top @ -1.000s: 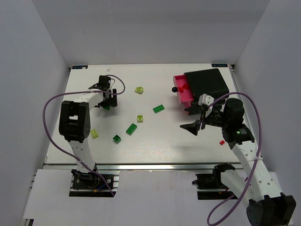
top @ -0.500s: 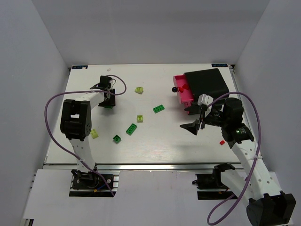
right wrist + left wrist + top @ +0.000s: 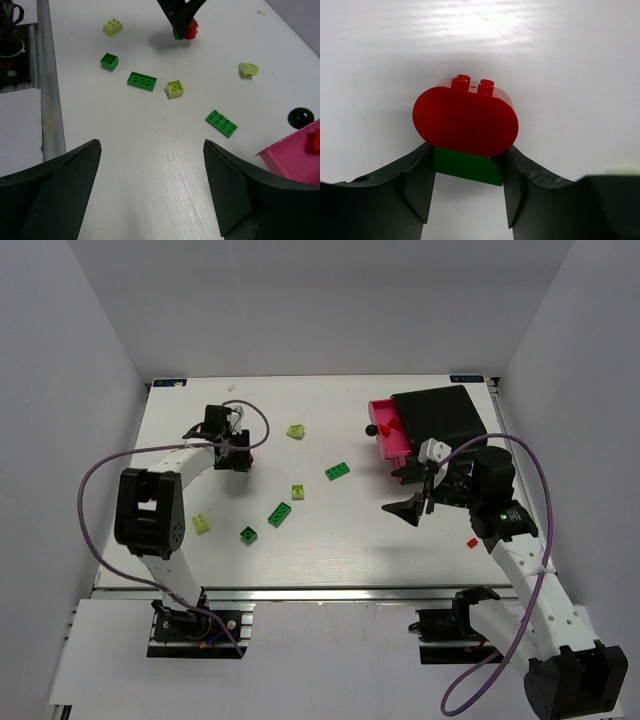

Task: Sort the legos into containers by color

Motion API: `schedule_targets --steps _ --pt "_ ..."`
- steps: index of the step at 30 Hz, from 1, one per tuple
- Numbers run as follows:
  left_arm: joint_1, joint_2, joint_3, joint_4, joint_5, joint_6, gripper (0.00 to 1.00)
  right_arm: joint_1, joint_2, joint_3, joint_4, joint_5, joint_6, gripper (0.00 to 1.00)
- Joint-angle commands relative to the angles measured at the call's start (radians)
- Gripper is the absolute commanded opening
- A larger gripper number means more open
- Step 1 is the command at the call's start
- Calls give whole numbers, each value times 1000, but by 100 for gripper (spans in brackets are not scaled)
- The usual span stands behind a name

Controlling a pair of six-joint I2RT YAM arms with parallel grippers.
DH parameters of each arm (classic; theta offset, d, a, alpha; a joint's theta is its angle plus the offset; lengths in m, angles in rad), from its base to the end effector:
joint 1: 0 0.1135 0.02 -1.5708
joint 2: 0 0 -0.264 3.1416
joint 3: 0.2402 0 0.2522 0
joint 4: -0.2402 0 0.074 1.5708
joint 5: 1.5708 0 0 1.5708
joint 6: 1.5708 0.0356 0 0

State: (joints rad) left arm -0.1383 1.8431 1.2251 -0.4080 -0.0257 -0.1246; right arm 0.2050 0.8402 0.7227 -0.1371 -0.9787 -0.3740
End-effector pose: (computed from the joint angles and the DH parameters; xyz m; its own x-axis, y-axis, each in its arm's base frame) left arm 0.3787 -0.0518 0.1810 -0.8560 -0.0063 -0.5170 0.0184 0.9989 -0.0426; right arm 0.1751 0.0666 0.3173 0.0992 -0.1876 -0.9772 -0.9277 0.3378 -0.1590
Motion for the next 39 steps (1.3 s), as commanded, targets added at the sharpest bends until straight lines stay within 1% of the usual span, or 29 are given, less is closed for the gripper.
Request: schedule_targets --steps 1,2,3,4,5,6,8,9,11,12,13,14,16,18,22,23,26,28,30,37,39 --pt "-12 -223 -70 69 291 -30 18 5 39 13 -6 -11 62 87" --pt "-24 -258 -94 92 352 -36 19 13 55 26 -18 -14 84 84" --pt "-24 -293 -123 112 468 -41 19 20 98 40 -27 -14 105 76" --pt "-33 -358 -177 127 519 -44 19 27 120 56 -35 10 163 72" --pt "-34 -389 -200 132 568 -44 19 42 140 93 -60 12 178 70" --pt "-56 -418 -223 135 654 -40 19 60 176 109 -64 34 197 68" --pt "-75 -506 -286 138 723 -26 19 92 209 150 -62 57 268 66" --pt "-98 -536 -306 138 748 -23 19 103 253 170 -65 69 292 64" --pt "-121 -617 -358 143 803 -18 18 140 304 227 -96 77 351 64" --pt "-142 -637 -372 144 813 -15 18 149 360 288 -120 66 366 65" --pt "-155 -678 -398 150 811 -12 18 172 417 357 -145 60 432 68" --pt "-164 -694 -409 150 807 -9 18 184 440 357 -148 63 466 68" --pt "-193 -716 -423 146 776 5 19 217 493 440 -166 96 538 70" --pt "-211 -729 -434 144 755 14 19 232 556 484 -170 103 627 75" --pt "-274 -733 -431 132 672 32 18 281 623 501 -125 98 725 79" --pt "-283 -731 -427 126 638 39 18 307 631 497 -116 91 730 79" --pt "-313 -720 -406 112 586 55 18 335 635 481 -91 110 771 80" --pt "-330 -714 -389 109 543 66 18 367 639 488 -101 156 799 82" --pt "-357 -710 -377 113 509 69 18 361 642 491 -119 236 822 83" --pt "-403 -682 -346 118 468 69 17 375 680 500 -128 314 866 88" --pt "-428 -679 -340 117 461 69 17 378 701 515 -133 318 862 88"
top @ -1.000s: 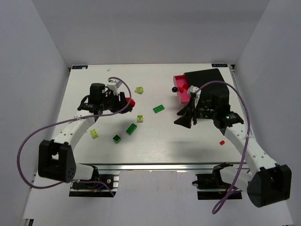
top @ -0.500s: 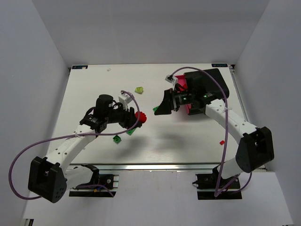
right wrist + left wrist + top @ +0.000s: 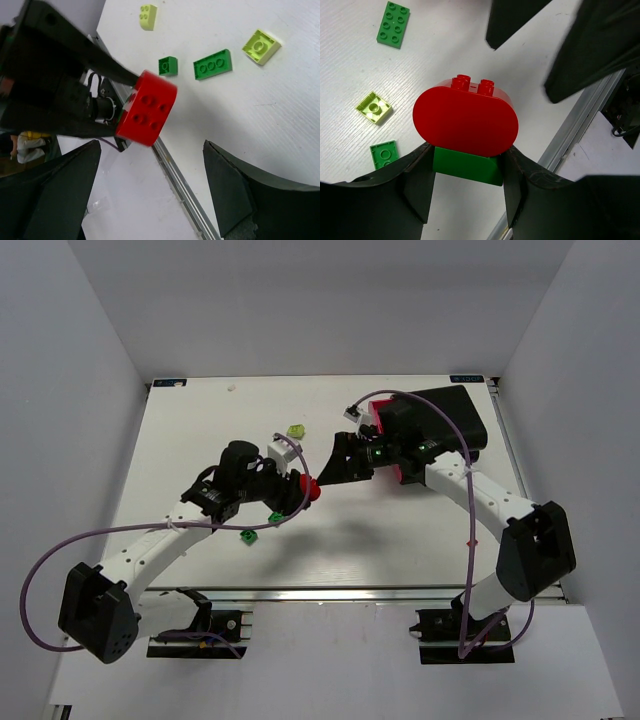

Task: Sort the legos into containers by color

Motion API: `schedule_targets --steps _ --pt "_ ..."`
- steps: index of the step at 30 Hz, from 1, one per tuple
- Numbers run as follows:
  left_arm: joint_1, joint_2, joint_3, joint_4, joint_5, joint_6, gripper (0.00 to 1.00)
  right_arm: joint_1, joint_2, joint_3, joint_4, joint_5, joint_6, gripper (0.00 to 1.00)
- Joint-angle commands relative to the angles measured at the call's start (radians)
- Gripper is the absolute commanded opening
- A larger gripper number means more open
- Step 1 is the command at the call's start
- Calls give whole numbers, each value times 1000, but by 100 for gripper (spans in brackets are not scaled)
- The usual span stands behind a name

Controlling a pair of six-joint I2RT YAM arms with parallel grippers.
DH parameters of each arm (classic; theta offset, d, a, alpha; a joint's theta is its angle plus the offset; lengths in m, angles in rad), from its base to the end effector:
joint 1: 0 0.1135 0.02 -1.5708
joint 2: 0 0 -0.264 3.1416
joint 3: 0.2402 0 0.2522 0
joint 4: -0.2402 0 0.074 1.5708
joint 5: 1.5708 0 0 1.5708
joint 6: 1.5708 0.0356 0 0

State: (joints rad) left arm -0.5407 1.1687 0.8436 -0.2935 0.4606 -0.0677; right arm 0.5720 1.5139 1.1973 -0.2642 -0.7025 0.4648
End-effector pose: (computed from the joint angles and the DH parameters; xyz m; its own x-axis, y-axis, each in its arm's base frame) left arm 0.2098 -0.1444 0.2737 -0.5482 0.2585 -0.7954 0.7362 0.6005 -0.3123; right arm 0.2743 0.2039 0.3023 -0.8012 -0.1089 -0.5884 -0.5685 0.4454 0.6917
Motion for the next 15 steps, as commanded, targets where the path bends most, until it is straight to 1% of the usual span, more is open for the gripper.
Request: schedule_targets --steps 1,7,13,15 --pt "-25 -1 46 -1 -34 11 17 9 44 48 -10 40 24 88" --pt "-67 17 57 -6 -62 8 17 25 91 87 -30 24 29 87" --pt "-99 51 80 -2 -88 8 17 25 111 84 -29 -15 28 78" --pt "-110 60 94 -6 -103 11 17 34 114 84 -30 -32 25 72"
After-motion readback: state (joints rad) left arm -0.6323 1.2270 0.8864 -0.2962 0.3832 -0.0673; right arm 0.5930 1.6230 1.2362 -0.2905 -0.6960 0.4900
